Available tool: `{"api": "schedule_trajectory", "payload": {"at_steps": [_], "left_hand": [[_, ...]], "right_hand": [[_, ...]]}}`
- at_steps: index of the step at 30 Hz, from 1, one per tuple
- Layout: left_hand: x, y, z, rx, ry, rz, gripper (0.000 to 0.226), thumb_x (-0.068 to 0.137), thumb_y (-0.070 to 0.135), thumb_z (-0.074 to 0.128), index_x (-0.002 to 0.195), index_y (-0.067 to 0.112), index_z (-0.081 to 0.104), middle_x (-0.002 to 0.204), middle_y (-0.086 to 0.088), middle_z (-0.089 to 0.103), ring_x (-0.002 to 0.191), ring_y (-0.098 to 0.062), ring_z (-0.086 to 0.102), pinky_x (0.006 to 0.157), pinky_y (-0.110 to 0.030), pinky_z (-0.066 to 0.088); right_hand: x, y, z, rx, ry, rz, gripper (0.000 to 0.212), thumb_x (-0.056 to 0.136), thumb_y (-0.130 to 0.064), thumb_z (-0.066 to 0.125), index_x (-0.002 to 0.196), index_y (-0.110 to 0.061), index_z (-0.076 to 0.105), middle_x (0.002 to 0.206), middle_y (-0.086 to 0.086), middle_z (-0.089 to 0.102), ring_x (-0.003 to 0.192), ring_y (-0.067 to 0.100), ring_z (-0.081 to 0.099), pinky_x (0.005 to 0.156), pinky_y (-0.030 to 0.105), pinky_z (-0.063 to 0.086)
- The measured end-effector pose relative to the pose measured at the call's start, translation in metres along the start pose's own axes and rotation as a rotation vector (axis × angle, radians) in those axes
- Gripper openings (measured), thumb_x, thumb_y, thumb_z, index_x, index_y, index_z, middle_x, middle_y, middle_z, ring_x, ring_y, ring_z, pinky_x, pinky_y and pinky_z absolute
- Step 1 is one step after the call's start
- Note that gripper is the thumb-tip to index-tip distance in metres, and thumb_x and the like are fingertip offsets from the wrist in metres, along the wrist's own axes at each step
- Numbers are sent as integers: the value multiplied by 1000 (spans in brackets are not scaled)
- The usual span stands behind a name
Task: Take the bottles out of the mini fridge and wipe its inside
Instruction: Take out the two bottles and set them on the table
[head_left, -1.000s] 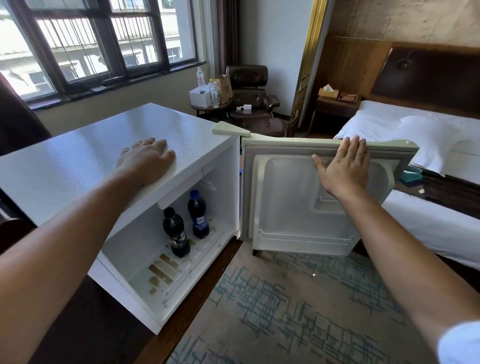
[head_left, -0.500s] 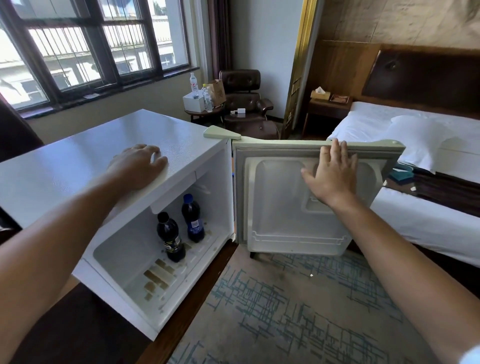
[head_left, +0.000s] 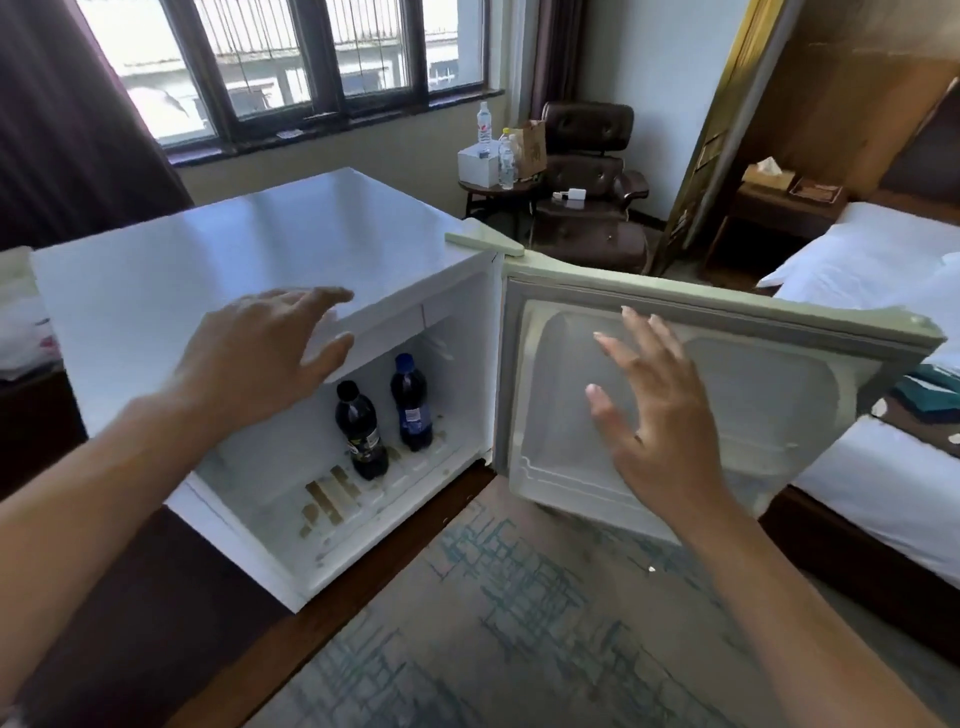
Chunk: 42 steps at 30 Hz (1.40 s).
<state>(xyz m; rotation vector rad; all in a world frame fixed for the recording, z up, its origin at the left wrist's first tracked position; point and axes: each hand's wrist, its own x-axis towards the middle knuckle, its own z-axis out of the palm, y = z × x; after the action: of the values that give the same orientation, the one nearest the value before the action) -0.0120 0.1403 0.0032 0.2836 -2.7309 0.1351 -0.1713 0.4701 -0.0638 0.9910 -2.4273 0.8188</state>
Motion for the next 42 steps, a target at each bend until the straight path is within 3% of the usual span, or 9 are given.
{"api": "schedule_trajectory", "payload": {"at_steps": [4, 6, 9, 15, 19, 23, 32, 37, 42], "left_hand": [[-32, 31, 9, -60, 231, -75, 36, 99, 40, 55, 121, 17, 71, 138, -6, 66, 130, -30, 61, 94, -52, 58], [-49, 47, 15, -91, 322, -140, 31, 100, 34, 58, 117, 14, 74, 138, -7, 66, 130, -29, 61, 95, -48, 57], [-73, 67, 21, -60, 374, -217, 31, 100, 28, 60, 117, 5, 73, 138, -17, 63, 136, -38, 53, 108, -55, 48], [-124, 105, 37, 57, 382, -358, 33, 100, 24, 64, 125, 2, 68, 150, -22, 50, 147, -42, 38, 119, -56, 34], [-149, 117, 53, 121, 392, -445, 38, 98, 25, 67, 128, 1, 67, 152, -26, 45, 149, -47, 32, 121, -58, 30], [-168, 120, 74, 121, 325, -526, 47, 99, 32, 66, 137, 5, 61, 158, -29, 36, 152, -48, 25, 119, -65, 28], [-169, 110, 120, -65, 304, -528, 65, 104, 41, 56, 152, 1, 39, 162, -31, 24, 154, -51, 17, 125, -63, 17], [-154, 84, 135, -104, 281, -462, 70, 101, 38, 63, 152, -2, 37, 164, -31, 21, 155, -48, 15, 123, -64, 21], [-142, 68, 161, -154, 213, -478, 74, 102, 42, 61, 154, -3, 34, 165, -29, 19, 156, -46, 14, 123, -63, 21]], "right_hand": [[-2, 25, 16, 175, 7, -110, 48, 101, -44, 47, 144, -24, 55, 163, -3, 38, 155, 22, 26, 124, 50, 27], [-9, 39, 25, 261, -5, -150, 45, 101, -40, 51, 141, -21, 58, 161, -1, 42, 152, 23, 31, 123, 44, 28], [-17, 58, 36, 332, -48, -197, 46, 100, -38, 54, 141, -19, 58, 159, 2, 43, 149, 25, 35, 121, 42, 31], [-26, 70, 56, 387, -169, -260, 54, 100, -35, 57, 150, -18, 49, 163, 4, 37, 152, 23, 32, 125, 31, 23], [-34, 64, 69, 416, -248, -263, 61, 102, -39, 51, 157, -16, 39, 167, 4, 30, 156, 23, 26, 127, 41, 23], [-41, 54, 86, 434, -310, -248, 63, 103, -43, 46, 159, -17, 34, 169, 4, 26, 158, 21, 19, 128, 41, 19], [-41, 9, 117, 384, -460, -259, 66, 105, -49, 38, 163, -26, 20, 174, -5, 6, 161, 19, 3, 128, 52, 14], [-36, -13, 141, 307, -515, -238, 69, 105, -57, 34, 164, -33, 7, 173, -10, -7, 159, 11, -8, 127, 44, 5], [-31, -26, 167, 299, -518, -143, 74, 104, -59, 34, 164, -31, 4, 173, -7, -6, 160, 13, -5, 126, 41, 3]]}}
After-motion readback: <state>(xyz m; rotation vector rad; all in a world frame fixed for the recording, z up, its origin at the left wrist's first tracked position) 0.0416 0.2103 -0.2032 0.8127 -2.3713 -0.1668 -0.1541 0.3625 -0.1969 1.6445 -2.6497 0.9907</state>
